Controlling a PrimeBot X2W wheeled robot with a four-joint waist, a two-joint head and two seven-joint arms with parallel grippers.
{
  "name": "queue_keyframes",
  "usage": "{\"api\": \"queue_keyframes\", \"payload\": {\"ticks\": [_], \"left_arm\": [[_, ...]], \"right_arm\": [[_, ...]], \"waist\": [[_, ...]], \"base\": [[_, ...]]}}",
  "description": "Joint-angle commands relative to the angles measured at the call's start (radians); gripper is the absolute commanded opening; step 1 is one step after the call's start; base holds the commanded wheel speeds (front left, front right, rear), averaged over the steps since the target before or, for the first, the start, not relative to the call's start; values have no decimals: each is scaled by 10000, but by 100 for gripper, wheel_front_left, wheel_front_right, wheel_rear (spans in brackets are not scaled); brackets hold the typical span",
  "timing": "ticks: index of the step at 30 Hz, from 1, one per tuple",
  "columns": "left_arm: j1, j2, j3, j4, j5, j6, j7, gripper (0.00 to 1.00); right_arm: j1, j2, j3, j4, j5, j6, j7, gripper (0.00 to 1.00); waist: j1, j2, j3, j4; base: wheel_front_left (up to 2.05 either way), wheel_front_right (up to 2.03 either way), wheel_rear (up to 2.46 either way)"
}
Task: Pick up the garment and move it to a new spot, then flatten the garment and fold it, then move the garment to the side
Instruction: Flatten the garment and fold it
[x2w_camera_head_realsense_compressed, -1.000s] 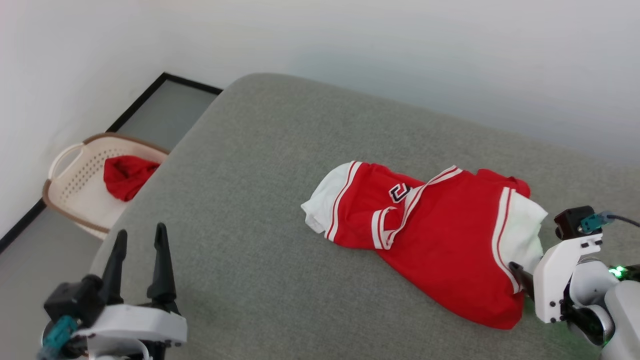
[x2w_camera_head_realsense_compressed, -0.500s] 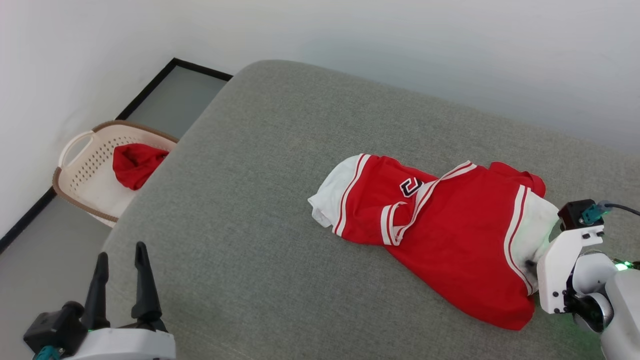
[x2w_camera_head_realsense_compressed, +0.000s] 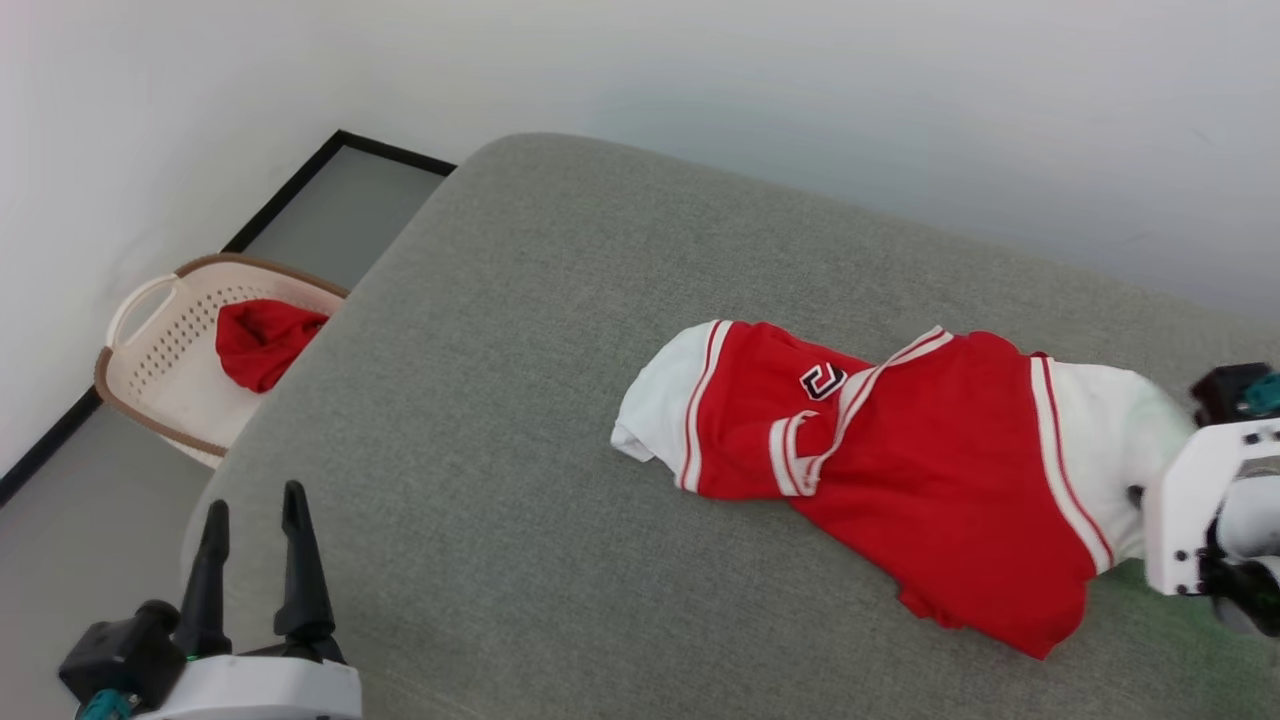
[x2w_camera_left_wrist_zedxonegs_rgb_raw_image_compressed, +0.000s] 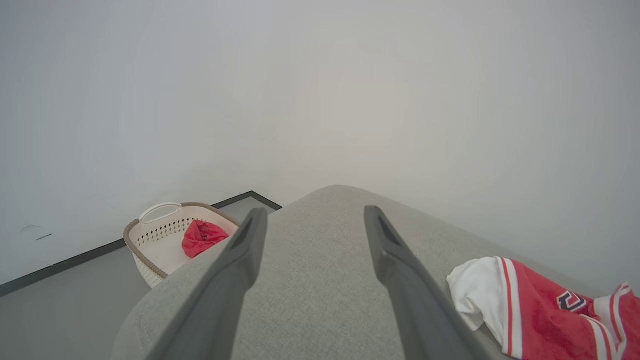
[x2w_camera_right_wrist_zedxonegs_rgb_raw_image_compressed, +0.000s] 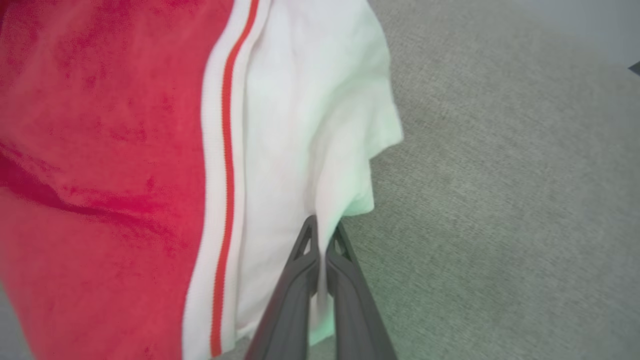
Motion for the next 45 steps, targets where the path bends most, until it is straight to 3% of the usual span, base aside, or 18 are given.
{"api": "queue_keyframes", "payload": {"ticks": [1,9,18,27,33,35,36,37,45], "left_arm": [[68,-7,-31,-8,42,-28,-16,100],[-8,-4,-236,-9,67,-30,-15,100],[-13,-4,-419,-58,223,-31,-15,100],[-118,-4,-531,-56,265,-30,-15,100],[-202,-3,-628,41,371,-29,-15,100],[-211,59,-684,81,426,-29,-15,100],[-212,91,-651,71,430,-29,-15,100],[-223,93,-634,51,441,-29,-15,100],[-114,138,-370,-146,543,-29,-15,100]], "right_arm": [[203,-128,-105,-98,67,-8,-34,0],[845,-989,-679,-1176,385,-8,371,0],[1944,-1503,-2194,-1971,257,-8,733,0],[3278,-1022,-3688,-2331,-109,-6,964,0],[3379,-433,-3694,-2271,-389,-6,844,0],[3198,-336,-3558,-2237,-499,-6,774,45],[3091,-299,-3458,-2263,-508,-6,738,93],[3020,-317,-3379,-2279,-522,-6,669,100],[2845,-350,-2973,-2913,-193,-6,76,100]], "waist": [[0,0,-42,-36],[0,0,-65,-404],[0,0,17,-1003],[0,0,156,-1544],[0,0,183,-1883],[0,0,173,-2004],[0,0,172,-2088],[0,0,170,-2142],[0,0,114,-2682]], "base": [[0,0,0],[0,0,0],[0,0,0],[0,0,0],[0,0,0],[0,0,0],[0,0,0],[0,0,0],[0,0,0]]}}
